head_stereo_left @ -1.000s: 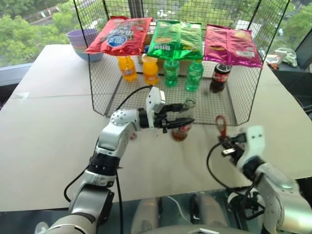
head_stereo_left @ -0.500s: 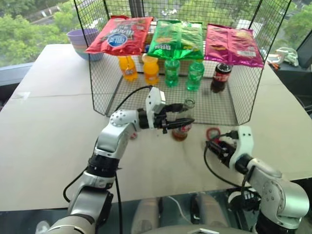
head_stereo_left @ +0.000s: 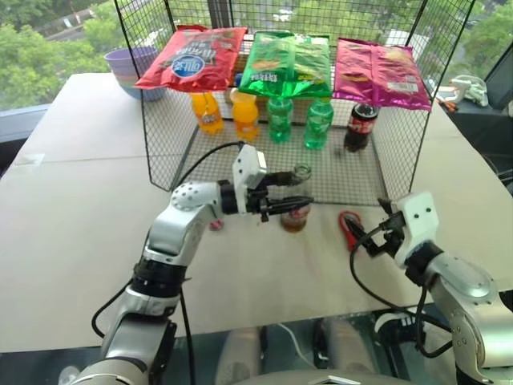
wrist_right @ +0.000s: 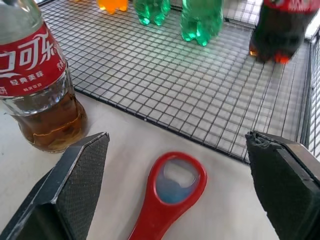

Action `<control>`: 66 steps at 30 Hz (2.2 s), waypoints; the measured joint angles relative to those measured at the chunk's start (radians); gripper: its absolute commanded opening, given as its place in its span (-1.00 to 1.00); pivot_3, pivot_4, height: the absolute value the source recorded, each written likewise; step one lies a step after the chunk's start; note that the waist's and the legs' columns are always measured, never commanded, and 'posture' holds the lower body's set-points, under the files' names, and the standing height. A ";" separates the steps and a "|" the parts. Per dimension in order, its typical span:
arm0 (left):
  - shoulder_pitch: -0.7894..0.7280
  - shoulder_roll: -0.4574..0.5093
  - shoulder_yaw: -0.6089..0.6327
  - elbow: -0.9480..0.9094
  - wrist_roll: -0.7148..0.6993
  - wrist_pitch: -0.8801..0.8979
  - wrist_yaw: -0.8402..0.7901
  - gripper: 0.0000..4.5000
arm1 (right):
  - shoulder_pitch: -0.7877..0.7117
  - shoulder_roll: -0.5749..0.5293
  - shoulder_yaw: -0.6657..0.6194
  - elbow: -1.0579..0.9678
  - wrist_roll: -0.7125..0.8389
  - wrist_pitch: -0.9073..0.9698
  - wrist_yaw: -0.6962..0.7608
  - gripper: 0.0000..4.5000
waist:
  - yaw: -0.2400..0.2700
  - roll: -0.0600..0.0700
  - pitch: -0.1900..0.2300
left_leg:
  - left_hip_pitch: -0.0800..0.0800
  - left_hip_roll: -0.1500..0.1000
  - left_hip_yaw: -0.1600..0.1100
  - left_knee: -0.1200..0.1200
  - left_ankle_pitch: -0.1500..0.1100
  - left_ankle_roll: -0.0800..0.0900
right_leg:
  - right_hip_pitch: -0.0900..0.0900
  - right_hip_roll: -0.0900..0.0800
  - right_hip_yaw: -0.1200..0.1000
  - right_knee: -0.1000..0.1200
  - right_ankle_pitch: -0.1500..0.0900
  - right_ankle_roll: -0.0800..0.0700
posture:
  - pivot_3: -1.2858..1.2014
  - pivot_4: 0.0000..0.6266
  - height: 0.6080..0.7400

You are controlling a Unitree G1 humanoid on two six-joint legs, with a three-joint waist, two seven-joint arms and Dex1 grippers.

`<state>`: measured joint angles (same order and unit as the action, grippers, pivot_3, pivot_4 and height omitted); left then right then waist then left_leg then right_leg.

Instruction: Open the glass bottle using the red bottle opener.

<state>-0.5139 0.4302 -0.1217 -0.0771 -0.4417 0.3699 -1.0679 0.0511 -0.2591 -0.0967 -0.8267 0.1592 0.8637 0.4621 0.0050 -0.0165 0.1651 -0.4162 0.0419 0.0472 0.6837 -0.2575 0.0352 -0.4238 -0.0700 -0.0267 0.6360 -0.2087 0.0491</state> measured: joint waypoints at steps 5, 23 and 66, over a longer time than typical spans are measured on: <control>0.022 0.034 0.018 -0.026 -0.020 0.010 0.004 -0.05 | 0.012 -0.018 0.021 0.001 0.010 -0.049 -0.010 0.97 | 0.000 0.000 0.000 | 0.000 0.000 0.000 0.000 0.000 0.000 | 0.000 0.000 0.000 0.000 0.000 0.000 | 0.03 -0.52 1.00; 0.027 0.049 0.034 -0.047 -0.037 0.061 0.028 0.96 | 0.010 -0.074 0.039 0.020 0.056 -0.135 -0.027 1.00 | 0.007 0.000 0.000 | 0.000 0.000 0.000 0.000 0.000 0.000 | 0.000 0.000 0.000 -0.001 0.000 0.000 | 0.03 -0.52 1.00; 0.779 0.184 0.359 -0.203 -0.061 -0.246 -0.001 0.96 | 0.484 -0.239 -0.415 0.236 0.283 -0.662 0.348 1.00 | 0.008 0.006 0.000 | 0.002 0.009 0.002 -0.002 -0.004 -0.005 | 0.000 -0.002 -0.002 -0.006 0.000 0.000 | 0.03 -0.52 1.00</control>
<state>0.2654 0.6147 0.2377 -0.2800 -0.5025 0.1238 -1.0684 0.5347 -0.4977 -0.5114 -0.5907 0.4426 0.2018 0.8105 0.0130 -0.0109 0.1653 -0.4145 0.0505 0.0489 0.6813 -0.2610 0.0297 -0.4238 -0.0721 -0.0291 0.6303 -0.2086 0.0491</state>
